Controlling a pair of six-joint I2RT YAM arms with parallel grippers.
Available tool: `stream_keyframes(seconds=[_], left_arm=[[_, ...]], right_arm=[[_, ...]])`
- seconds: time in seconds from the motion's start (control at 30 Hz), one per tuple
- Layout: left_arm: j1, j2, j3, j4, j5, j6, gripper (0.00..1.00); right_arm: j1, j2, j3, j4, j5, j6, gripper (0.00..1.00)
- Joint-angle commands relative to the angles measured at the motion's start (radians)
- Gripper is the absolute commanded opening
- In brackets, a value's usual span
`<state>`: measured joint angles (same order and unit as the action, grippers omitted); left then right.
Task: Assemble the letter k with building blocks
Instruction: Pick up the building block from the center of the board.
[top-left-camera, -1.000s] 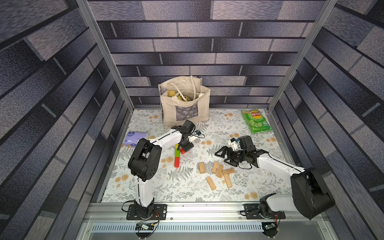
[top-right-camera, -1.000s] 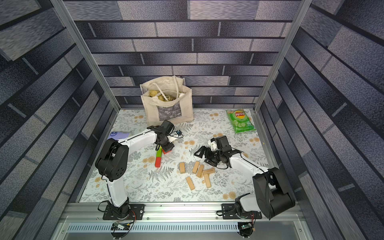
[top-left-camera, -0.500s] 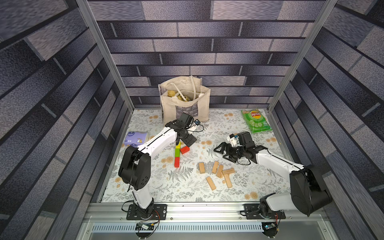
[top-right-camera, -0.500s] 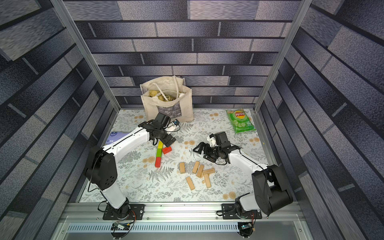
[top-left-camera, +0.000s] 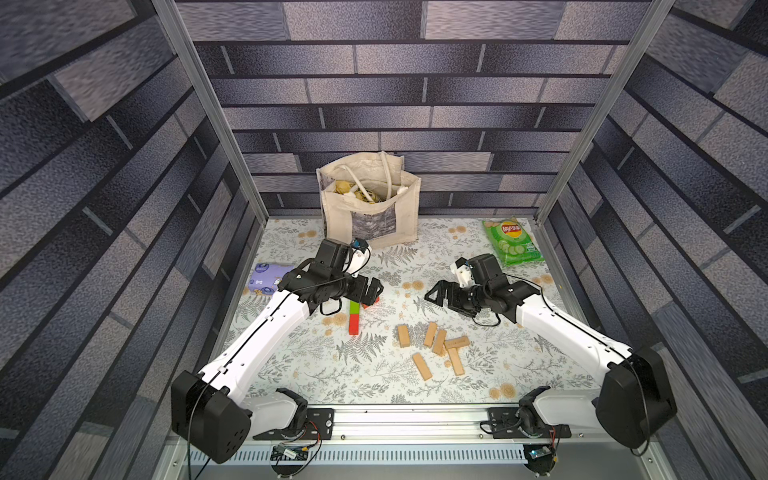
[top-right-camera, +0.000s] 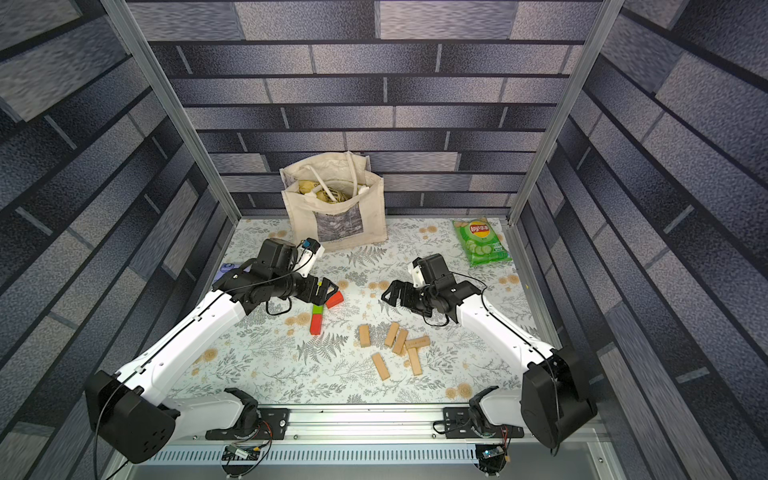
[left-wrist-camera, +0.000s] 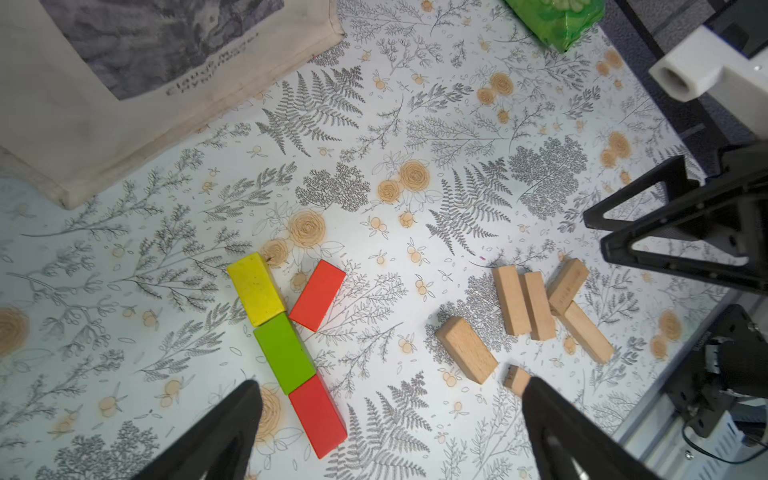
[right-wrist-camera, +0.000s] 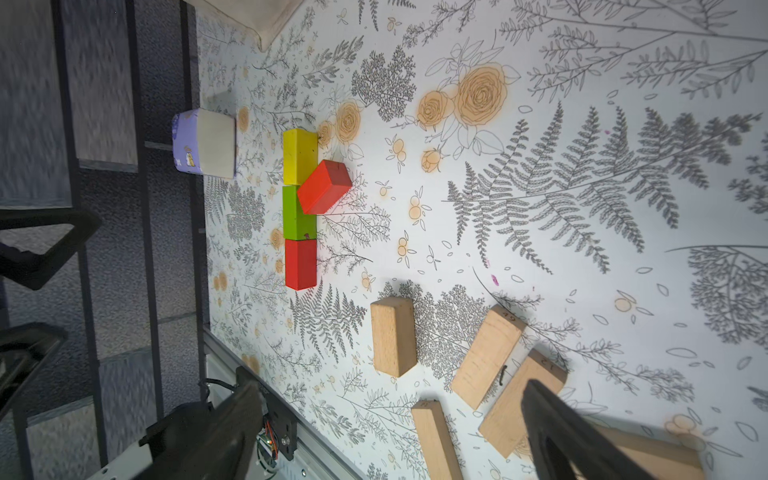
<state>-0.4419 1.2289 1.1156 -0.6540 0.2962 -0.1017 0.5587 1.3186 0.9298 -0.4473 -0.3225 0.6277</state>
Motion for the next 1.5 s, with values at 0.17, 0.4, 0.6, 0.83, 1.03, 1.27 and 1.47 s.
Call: stream_keyframes(seconds=[0.17,0.4,0.6,0.83,1.03,1.27,1.47], left_arm=[[0.121,-0.156,-0.173,-0.087,0.187,-0.329,1.00],[0.240,-0.124,-0.197,-0.171,0.326,-0.324,1.00],[0.331,-0.134,-0.242,-0.119,0.431,-0.336,1.00],[0.351,-0.101,-0.267,-0.122,0.483,-0.320,1.00],[0.358,-0.142,-0.283,-0.153,0.421,-0.315,1.00],[0.362,-0.181,-0.298,-0.160,0.419,-0.299,1.00],[0.362,-0.171,-0.298,-0.159,0.432,-0.296,1.00]], right_arm=[[0.207,0.009,-0.066,-0.039,0.275,0.043,0.93],[0.341,0.137,0.015,-0.037,0.353,0.037,0.76],[0.396,0.277,0.174,-0.101,0.347,-0.010,0.73],[0.408,0.400,0.281,-0.190,0.309,-0.026,0.70],[0.429,0.450,0.299,-0.235,0.304,-0.019,0.69],[0.453,0.484,0.292,-0.232,0.282,-0.011,0.65],[0.460,0.507,0.303,-0.238,0.313,-0.012,0.59]])
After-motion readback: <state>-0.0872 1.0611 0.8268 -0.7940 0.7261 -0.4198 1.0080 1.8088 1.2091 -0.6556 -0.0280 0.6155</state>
